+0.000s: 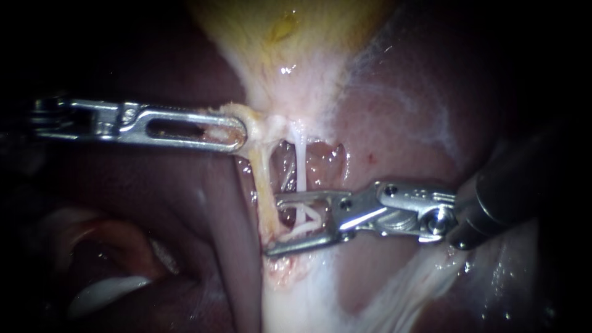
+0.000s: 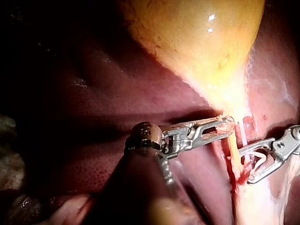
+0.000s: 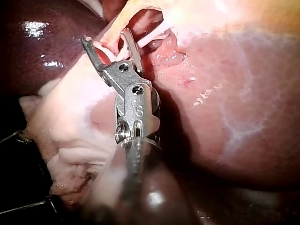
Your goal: Clipping first clip left tube
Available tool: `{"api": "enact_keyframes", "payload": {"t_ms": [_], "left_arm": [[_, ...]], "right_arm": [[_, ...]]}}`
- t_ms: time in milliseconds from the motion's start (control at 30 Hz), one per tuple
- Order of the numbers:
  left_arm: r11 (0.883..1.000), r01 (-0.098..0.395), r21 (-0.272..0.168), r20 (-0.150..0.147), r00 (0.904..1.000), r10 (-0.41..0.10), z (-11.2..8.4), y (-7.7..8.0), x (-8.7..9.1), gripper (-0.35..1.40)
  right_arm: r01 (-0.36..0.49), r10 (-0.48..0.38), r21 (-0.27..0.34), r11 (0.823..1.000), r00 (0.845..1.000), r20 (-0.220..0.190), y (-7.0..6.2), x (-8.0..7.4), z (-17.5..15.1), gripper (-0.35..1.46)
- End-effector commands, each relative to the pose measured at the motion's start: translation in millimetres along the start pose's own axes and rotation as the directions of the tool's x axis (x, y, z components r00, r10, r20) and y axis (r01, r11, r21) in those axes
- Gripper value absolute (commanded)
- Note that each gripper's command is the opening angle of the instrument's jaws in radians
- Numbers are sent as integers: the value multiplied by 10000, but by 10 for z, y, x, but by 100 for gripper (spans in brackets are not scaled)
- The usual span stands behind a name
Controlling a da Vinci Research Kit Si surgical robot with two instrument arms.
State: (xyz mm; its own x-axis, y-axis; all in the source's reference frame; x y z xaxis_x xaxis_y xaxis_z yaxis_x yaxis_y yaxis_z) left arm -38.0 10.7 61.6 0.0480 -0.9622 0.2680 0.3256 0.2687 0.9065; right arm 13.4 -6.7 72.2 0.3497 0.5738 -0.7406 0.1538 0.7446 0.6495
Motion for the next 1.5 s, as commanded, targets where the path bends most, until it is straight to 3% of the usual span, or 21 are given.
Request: {"api": "enact_keyframes", "payload": {"t_ms": [33,500,833,1000,1233,1500], "left_arm": [[10000,-1,3,-1,10000,1,0,0,0,-35],[10000,3,-2,4,10000,-3,1,-1,0,-35],[10000,10,-16,16,10000,-10,4,-2,-1,-35],[10000,11,-18,18,10000,-11,5,-2,-1,-35],[10000,12,-23,23,10000,-12,6,-2,-1,-35],[10000,11,-21,21,10000,-11,6,-2,-1,-35]], "right_arm": [[7,-7,61,10000,10000,9,-1,1,1,50],[-104,99,528,9986,9999,98,-4,-8,33,50],[-167,167,1036,9945,9999,5,-4,-3,47,49],[-178,181,1033,9945,9998,-12,-2,-2,55,49],[-222,182,833,9963,9986,492,-1,1,60,45],[-219,186,675,9975,9986,493,0,2,61,38]]}}
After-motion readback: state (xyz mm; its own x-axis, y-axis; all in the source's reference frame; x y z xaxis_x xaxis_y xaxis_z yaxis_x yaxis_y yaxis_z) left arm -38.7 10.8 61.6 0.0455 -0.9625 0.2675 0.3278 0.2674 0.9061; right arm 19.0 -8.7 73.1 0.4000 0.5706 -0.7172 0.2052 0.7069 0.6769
